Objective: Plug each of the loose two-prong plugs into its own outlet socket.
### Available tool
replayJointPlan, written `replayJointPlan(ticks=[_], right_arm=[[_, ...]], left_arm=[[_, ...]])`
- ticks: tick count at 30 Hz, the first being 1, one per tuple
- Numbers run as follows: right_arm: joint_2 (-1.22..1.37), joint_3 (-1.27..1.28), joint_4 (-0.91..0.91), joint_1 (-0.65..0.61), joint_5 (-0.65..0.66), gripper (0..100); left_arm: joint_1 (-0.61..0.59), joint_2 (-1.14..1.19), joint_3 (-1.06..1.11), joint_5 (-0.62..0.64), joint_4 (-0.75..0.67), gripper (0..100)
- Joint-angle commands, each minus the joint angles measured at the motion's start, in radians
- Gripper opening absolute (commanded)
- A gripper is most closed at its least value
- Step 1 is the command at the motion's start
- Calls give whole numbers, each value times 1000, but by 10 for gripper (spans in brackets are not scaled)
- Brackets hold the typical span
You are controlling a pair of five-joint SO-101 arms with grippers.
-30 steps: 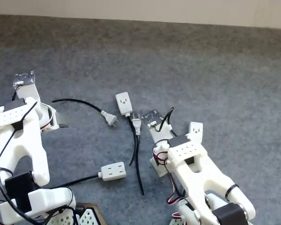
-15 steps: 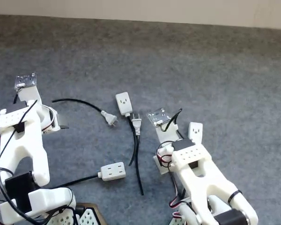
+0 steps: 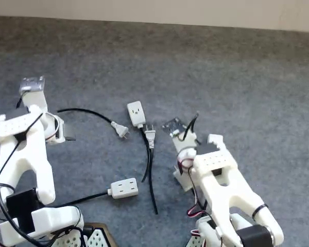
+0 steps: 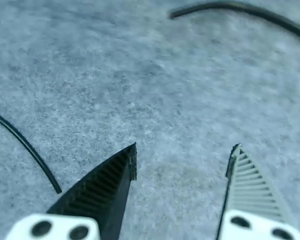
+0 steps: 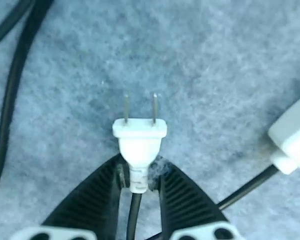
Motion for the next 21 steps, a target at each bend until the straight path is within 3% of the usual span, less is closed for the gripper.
replayJointPlan(ticks=[1,5,9,15,21], right_arm=[[-65,-242,82,-42,26,5],[-70,-389,76,-188,-12,5],[-77,-344,-94,-302,-37,5],[-73,-140,-394,-397,-66,5],[-81,-84,-472,-410,-123,5]], left_arm=[[96,-33,-288,-60,324,299],[189,-35,-527,-132,554,300],[205,-35,-673,-178,638,347],[199,-36,-693,-264,657,355],[206,-193,-653,-298,571,382]])
